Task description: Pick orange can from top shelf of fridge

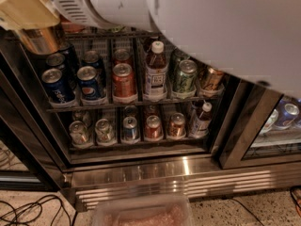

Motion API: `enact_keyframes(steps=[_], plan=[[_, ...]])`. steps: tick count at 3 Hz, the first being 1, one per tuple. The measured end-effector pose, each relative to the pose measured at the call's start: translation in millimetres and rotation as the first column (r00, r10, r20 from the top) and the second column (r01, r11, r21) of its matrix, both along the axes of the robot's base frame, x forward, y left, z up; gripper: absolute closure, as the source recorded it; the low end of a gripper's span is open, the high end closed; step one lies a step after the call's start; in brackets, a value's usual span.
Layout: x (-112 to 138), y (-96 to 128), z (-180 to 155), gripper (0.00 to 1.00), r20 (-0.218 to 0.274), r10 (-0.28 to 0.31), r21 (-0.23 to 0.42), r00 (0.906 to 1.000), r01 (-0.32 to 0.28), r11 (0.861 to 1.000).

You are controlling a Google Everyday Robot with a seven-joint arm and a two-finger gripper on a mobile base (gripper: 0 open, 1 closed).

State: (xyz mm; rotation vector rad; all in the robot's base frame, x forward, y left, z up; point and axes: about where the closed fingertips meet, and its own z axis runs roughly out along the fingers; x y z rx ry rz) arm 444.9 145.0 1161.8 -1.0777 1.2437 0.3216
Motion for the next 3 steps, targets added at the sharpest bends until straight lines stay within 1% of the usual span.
enact_keyframes(steps=[1, 2, 3], plan=[[-20.7, -13.9, -3.6, 1.0, -0.063, 0.003, 0.056, 0.998, 0.0, 0.998], [-31.4, -21.0, -8.8, 1.0, -0.098, 0.002, 0.073, 0.9952, 0.005, 0.997], [-32.0, -21.4, -9.7, 1.0, -0.101, 0.002, 0.073, 0.9948, 0.005, 0.997]])
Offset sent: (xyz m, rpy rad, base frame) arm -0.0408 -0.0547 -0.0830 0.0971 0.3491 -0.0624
